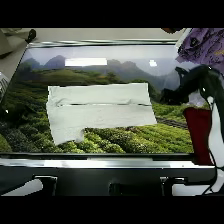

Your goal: Fold the clothes and pants, and hang the long-sleeved shirts on hangers.

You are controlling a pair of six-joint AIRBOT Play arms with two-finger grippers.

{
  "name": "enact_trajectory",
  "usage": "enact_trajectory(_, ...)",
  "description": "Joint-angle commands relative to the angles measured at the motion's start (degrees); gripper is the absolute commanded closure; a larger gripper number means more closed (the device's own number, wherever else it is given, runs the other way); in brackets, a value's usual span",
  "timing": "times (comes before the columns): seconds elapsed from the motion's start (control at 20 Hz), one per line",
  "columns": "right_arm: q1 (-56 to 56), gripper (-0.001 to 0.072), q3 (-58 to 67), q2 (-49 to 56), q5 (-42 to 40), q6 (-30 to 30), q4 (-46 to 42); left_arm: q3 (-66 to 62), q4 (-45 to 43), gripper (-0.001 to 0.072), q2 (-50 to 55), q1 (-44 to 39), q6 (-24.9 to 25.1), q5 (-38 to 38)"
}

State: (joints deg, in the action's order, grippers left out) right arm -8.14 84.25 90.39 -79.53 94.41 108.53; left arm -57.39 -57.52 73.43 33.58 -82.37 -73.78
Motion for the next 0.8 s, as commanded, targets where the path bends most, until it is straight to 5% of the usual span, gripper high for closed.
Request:
enact_trajectory(0.0,-6.23,0.0299,-16.46,-6.19,3.74,7.04,13.77,20.57,10.56,0.0117,-7.85,5.57,7.45,4.42)
enact_trajectory(0.15,-5.95,0.0300,-20.20,-6.58,4.46,7.19,14.19,26.49,12.63,0.0117,-7.78,4.37,11.63,6.49)
enact_trajectory(0.75,-5.95,0.0300,-20.39,-6.58,4.81,5.57,15.32,26.86,14.97,0.0126,-6.75,-4.26,12.81,26.45)
